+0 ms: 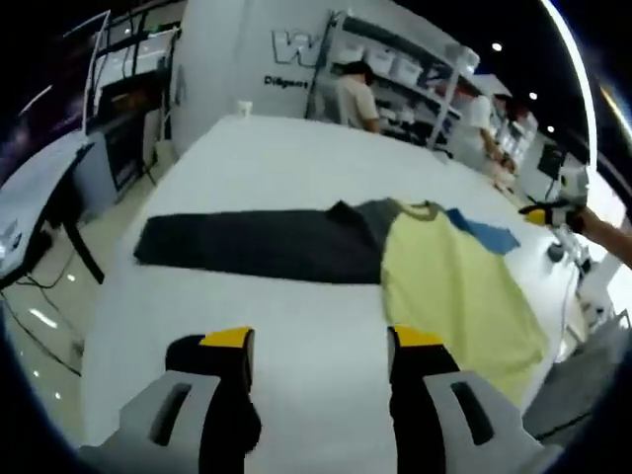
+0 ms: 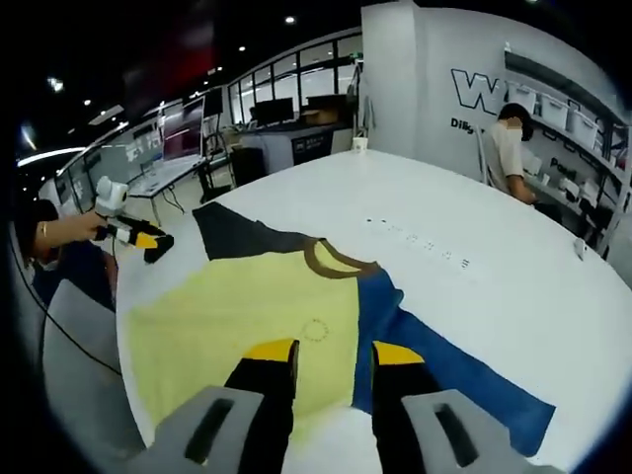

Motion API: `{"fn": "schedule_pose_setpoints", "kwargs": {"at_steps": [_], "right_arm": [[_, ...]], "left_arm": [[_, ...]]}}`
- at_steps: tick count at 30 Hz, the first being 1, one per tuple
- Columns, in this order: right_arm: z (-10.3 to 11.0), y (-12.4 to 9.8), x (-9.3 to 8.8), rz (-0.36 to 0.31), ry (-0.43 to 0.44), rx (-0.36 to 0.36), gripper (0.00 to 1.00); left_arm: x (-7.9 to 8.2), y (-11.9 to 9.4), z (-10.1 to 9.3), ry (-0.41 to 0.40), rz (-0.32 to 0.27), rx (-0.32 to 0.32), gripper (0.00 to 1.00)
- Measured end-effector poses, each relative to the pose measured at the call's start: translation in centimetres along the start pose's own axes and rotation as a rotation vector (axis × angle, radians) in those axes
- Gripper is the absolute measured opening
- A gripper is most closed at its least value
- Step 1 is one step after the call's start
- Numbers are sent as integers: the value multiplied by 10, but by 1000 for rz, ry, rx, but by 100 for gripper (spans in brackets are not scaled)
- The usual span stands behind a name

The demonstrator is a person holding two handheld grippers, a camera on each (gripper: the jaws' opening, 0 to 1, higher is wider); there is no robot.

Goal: Fold the garment on the visible template until the final outline fits inside the template.

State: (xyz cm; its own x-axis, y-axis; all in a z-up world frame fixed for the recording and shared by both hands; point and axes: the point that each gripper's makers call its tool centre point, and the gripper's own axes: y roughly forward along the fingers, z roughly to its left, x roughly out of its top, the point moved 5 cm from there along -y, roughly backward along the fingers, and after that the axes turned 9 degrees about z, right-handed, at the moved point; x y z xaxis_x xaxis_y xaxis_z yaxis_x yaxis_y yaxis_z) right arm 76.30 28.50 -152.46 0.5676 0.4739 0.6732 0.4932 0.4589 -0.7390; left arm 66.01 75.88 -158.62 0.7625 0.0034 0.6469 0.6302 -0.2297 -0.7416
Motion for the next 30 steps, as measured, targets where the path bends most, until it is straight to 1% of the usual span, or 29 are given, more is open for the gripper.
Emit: {"fn": "schedule_pose_setpoints", "kwargs": {"at_steps": [1,3,4,5,6,7,8,9,11,12,13,14,16,17,18,19,20,21,22,23,25,26,27,28,29,30], "right_arm": [[1,-3,0,-20,13,-11,34],[5,-9,0,-45,39,-20,41],[5,-11,1,-64,81,-11,45],[5,-15,4,-108,115,-20,48],[5,-17,2,-105,107,-27,52],[4,-18,3,-109,107,-37,57],[2,-18,2,-106,111,-57,61],[3,-18,1,-100,104,-55,63],[2,-18,0,-100,120,-56,61],[6,-18,-2,-92,126,-41,60],[6,-19,-2,-90,127,-42,59],[9,-19,-3,-87,121,-44,59],[11,-19,-4,-76,112,-44,59],[14,-21,-6,-62,103,-50,59],[14,-21,-6,-59,100,-51,59],[15,-22,-6,-55,97,-55,59],[15,-23,-7,-51,93,-58,59],[13,-23,-8,-46,97,-56,59],[13,-23,-8,-45,98,-56,59],[13,-23,-8,-45,99,-55,59],[13,-21,-9,-31,101,-57,59],[13,-21,-8,-28,100,-56,59],[15,-19,-8,-26,107,-55,59],[18,-18,-8,-28,116,-49,59],[19,-18,-8,-28,128,-49,59],[23,-18,-7,-29,131,-46,58]], "left_arm": [[3,4,10,4,2,34,51],[8,14,28,17,4,75,51],[11,19,36,14,7,83,52],[15,23,43,12,10,91,52],[21,28,51,1,7,105,53],[24,29,54,-19,9,104,52],[30,31,55,-36,1,95,52],[34,33,57,-39,-5,99,52],[40,41,73,-38,-1,125,53],[42,45,85,-16,-2,203,54],[42,48,91,-13,-1,245,55],[44,52,99,-34,2,283,52],[48,58,106,-37,-8,287,47],[49,55,107,-28,-25,314,45],[51,57,112,-9,-36,316,44],[53,59,111,7,-36,306,43],[55,61,115,3,-27,304,42],[59,64,126,22,-2,315,41],[60,65,128,26,-1,316,40],[63,66,122,37,-2,310,38],[67,72,134,15,4,314,39],[67,73,137,9,11,322,41],[71,77,141,11,19,322,41],[71,79,143,0,26,325,40],[69,79,135,-7,40,297,37],[64,83,133,-76,67,263,33]]}}
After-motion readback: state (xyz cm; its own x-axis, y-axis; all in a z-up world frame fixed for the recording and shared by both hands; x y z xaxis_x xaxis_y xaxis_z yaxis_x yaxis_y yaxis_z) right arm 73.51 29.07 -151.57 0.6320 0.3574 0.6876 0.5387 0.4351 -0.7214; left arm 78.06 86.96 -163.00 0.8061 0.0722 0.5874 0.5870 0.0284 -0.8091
